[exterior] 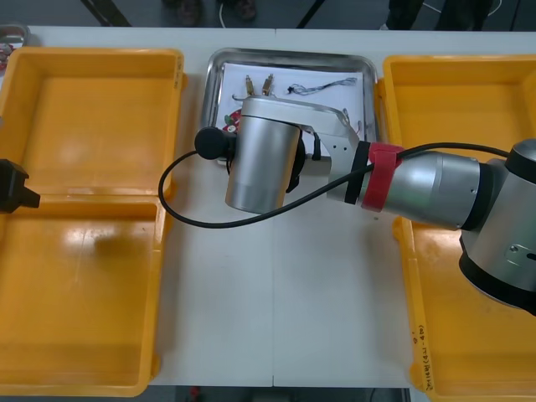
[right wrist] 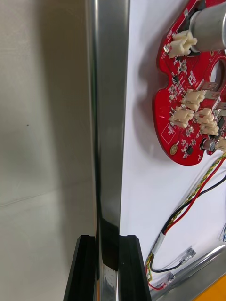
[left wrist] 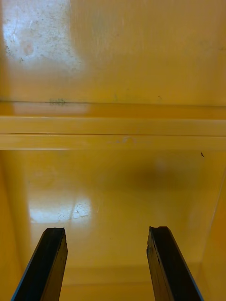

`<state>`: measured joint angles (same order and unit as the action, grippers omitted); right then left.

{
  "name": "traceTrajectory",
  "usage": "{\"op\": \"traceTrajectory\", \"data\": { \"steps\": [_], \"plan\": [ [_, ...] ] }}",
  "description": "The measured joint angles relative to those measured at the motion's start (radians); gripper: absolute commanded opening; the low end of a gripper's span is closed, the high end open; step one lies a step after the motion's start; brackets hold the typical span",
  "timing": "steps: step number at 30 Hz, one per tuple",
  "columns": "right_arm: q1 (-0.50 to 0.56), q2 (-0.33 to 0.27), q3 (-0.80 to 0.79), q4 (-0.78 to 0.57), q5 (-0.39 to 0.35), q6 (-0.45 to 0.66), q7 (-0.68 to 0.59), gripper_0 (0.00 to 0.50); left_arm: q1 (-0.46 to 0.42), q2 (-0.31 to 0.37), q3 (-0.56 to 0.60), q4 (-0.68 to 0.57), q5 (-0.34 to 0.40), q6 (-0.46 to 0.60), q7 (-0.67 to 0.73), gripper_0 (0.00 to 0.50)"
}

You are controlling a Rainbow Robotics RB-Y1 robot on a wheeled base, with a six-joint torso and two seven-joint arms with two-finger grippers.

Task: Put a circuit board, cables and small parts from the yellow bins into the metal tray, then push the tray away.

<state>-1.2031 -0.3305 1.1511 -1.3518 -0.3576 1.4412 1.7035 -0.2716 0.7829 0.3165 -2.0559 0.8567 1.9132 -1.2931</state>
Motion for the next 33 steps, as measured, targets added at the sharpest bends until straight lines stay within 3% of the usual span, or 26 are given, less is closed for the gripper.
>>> {"op": "traceTrajectory", "data": {
  "steps": [23,33],
  "plan": [
    [-0.032,0.034,0.0,0.132,0.0,-0.168,0.082,0.0,0.0,0.0,0.0,0.0,0.0,0.0,0.0,0.5],
    [-0.045,0.037,0.0,0.171,0.0,-0.188,0.111,0.0,0.0,0.0,0.0,0.0,0.0,0.0,0.0,0.5]
  ]
}}
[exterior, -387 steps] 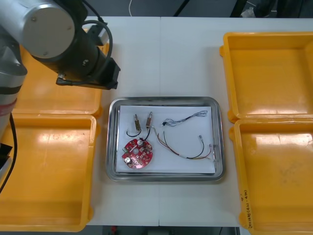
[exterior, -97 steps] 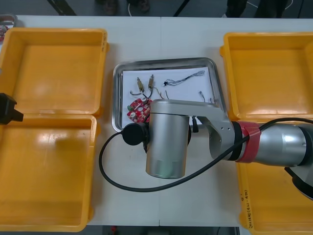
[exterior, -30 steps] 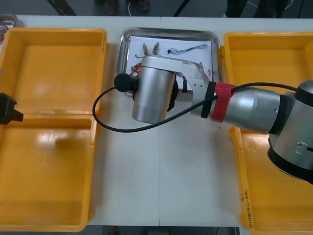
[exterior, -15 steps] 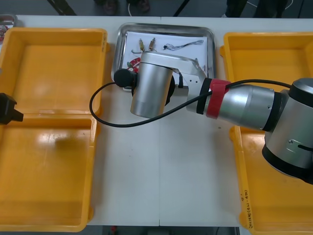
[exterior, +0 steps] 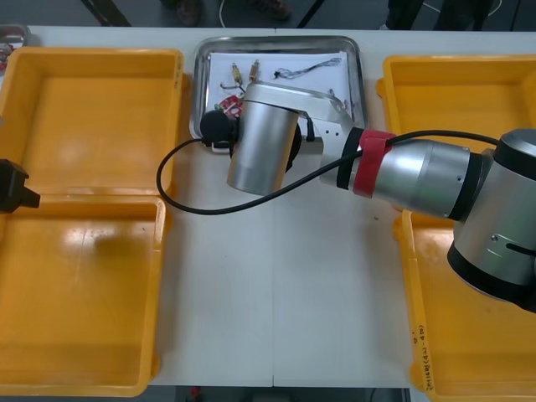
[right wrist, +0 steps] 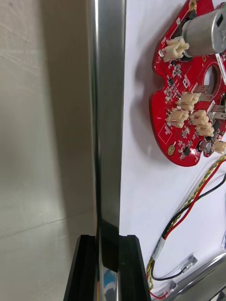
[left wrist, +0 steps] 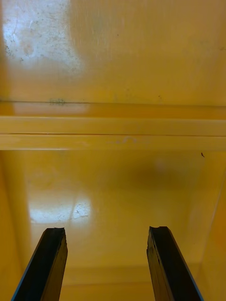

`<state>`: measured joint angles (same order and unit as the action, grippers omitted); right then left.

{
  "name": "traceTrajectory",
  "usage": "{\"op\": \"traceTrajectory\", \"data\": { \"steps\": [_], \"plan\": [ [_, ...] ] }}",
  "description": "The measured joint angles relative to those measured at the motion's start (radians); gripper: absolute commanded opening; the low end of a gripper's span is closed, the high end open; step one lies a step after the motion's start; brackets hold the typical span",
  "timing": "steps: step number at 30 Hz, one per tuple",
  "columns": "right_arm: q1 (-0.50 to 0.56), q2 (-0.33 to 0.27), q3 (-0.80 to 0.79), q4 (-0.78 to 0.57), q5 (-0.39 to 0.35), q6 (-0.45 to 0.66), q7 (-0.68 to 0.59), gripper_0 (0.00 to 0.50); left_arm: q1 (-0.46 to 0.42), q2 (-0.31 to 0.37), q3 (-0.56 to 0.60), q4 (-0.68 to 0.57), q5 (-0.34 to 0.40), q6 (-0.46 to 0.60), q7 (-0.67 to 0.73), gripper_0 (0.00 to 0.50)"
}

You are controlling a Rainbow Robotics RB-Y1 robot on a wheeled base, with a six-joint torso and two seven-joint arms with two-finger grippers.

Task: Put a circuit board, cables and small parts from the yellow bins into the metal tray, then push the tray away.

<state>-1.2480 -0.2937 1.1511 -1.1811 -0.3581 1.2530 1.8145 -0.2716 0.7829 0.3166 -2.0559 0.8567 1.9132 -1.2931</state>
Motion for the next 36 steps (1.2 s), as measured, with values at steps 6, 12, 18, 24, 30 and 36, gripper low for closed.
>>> {"op": "traceTrajectory", "data": {
  "steps": [6,12,18,24,30,36],
  "plan": [
    [-0.004,0.0,0.0,0.025,0.0,-0.028,0.008,0.0,0.0,0.0,0.0,0.0,0.0,0.0,0.0,0.5],
    [-0.008,0.0,0.0,0.041,0.0,-0.051,0.008,0.0,0.0,0.0,0.0,0.0,0.0,0.0,0.0,0.5],
    [-0.011,0.0,0.0,0.057,0.003,-0.066,0.008,0.459,0.0,0.0,0.0,0.0,0.0,0.0,0.0,0.5],
    [-0.013,0.0,-0.001,0.057,0.01,-0.066,0.013,0.5,0.0,0.0,0.0,0.0,0.0,0.0,0.0,0.5],
    [-0.014,0.001,-0.055,0.055,-0.021,-0.025,0.058,0.5,0.0,0.0,0.0,0.0,0.0,0.0,0.0,0.5],
    [-0.011,0.003,-0.174,-0.02,-0.084,0.128,0.058,0.5,0.0,0.0,0.0,0.0,0.0,0.0,0.0,0.5]
  ]
}}
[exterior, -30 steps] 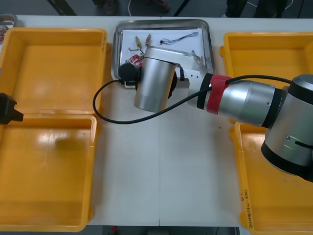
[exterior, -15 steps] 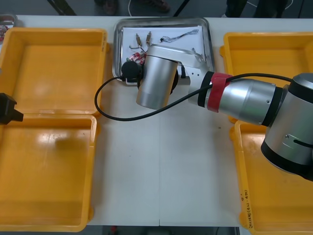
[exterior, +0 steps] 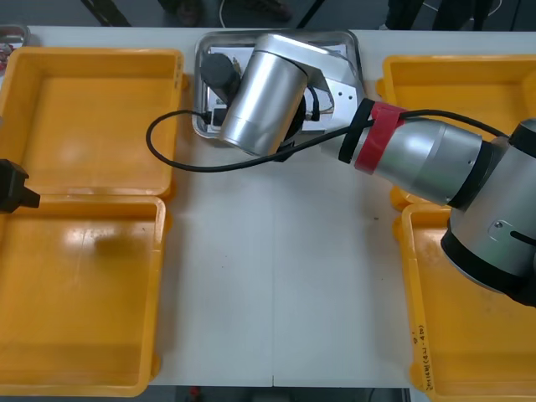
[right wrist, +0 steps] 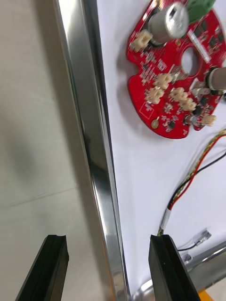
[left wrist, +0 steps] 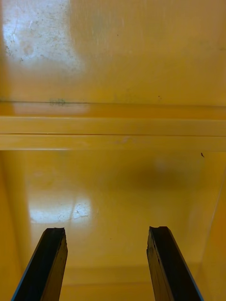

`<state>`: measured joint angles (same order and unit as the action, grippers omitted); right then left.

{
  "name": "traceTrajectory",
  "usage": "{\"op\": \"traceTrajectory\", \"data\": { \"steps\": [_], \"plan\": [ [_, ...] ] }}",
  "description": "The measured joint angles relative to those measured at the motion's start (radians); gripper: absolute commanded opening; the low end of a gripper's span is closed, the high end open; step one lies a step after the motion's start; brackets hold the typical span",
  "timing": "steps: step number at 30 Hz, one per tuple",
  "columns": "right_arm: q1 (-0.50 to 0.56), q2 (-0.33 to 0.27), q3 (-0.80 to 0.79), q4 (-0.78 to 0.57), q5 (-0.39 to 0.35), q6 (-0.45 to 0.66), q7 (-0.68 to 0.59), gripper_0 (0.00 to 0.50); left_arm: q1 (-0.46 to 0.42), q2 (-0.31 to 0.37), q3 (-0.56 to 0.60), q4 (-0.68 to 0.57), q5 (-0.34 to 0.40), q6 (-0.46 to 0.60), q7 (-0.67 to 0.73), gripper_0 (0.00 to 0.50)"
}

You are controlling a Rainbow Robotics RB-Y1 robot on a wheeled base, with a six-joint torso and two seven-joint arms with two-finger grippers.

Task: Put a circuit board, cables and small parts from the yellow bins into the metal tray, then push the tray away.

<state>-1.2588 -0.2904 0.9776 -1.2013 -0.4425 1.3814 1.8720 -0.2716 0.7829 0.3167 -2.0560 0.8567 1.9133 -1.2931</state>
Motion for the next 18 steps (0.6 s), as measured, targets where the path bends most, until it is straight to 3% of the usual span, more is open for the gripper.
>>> {"op": "traceTrajectory", "data": {
  "steps": [10,18],
  "plan": [
    [0.054,0.001,-0.183,-0.201,0.017,0.257,-0.002,0.5,0.0,0.0,0.0,0.0,0.0,0.0,0.0,0.5],
    [0.167,0.0,-0.351,-0.449,0.116,0.529,-0.009,0.5,0.0,0.0,0.0,0.0,0.0,0.0,0.0,0.5]
  ]
}}
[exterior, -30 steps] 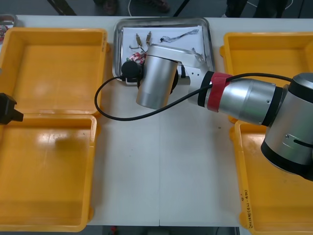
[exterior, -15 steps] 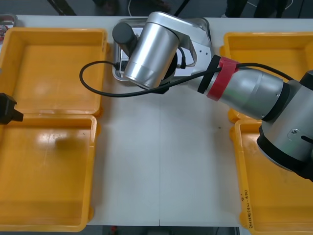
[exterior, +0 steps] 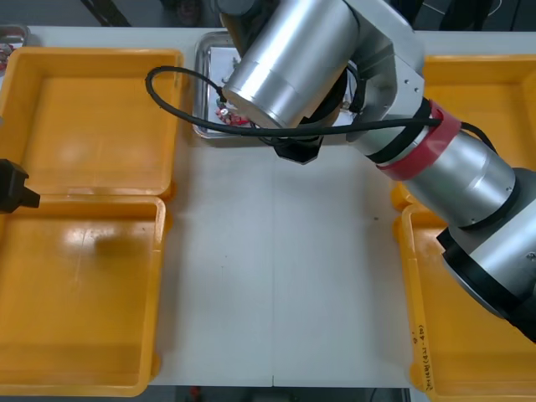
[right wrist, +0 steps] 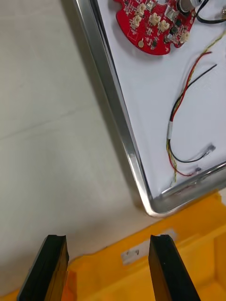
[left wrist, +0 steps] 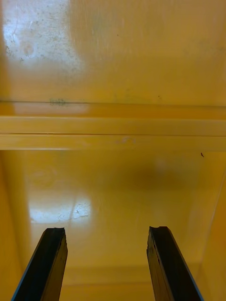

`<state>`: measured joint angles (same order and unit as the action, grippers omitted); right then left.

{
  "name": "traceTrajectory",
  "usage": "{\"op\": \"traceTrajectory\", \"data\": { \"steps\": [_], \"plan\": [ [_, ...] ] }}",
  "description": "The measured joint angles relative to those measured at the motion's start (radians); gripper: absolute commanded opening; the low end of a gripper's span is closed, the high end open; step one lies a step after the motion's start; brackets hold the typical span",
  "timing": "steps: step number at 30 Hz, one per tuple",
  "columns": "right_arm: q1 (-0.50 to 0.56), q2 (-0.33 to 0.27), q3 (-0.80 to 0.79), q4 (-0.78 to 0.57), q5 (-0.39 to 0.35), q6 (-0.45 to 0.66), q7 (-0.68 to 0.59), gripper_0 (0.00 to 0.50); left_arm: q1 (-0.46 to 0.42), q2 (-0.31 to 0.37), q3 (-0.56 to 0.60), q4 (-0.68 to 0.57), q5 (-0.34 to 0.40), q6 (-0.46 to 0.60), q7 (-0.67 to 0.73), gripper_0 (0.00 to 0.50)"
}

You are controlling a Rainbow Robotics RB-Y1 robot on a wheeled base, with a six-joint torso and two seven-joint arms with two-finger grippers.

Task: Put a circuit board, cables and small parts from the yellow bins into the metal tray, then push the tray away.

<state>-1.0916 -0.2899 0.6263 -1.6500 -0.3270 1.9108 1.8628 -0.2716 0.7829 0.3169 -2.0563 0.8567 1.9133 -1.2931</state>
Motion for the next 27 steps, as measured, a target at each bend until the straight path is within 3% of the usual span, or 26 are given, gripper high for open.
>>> {"op": "traceTrajectory", "data": {
  "steps": [7,14,22,27],
  "plan": [
    [0.119,-0.03,-0.164,-0.217,-0.017,0.005,-0.001,0.5,0.0,0.0,0.0,0.0,0.0,0.0,0.0,0.5],
    [0.269,-0.131,-0.309,-0.403,-0.082,0.006,-0.021,0.5,0.0,0.0,0.0,-0.001,0.0,0.0,0.0,0.5],
    [0.375,-0.165,-0.541,-0.447,-0.174,0.006,-0.197,0.5,0.0,0.0,0.0,-0.001,0.0,0.0,0.0,0.5],
    [0.436,-0.208,-0.635,-0.451,-0.203,0.006,-0.225,0.5,0.0,0.0,0.001,-0.001,0.0,0.0,0.0,0.5]
  ]
}}
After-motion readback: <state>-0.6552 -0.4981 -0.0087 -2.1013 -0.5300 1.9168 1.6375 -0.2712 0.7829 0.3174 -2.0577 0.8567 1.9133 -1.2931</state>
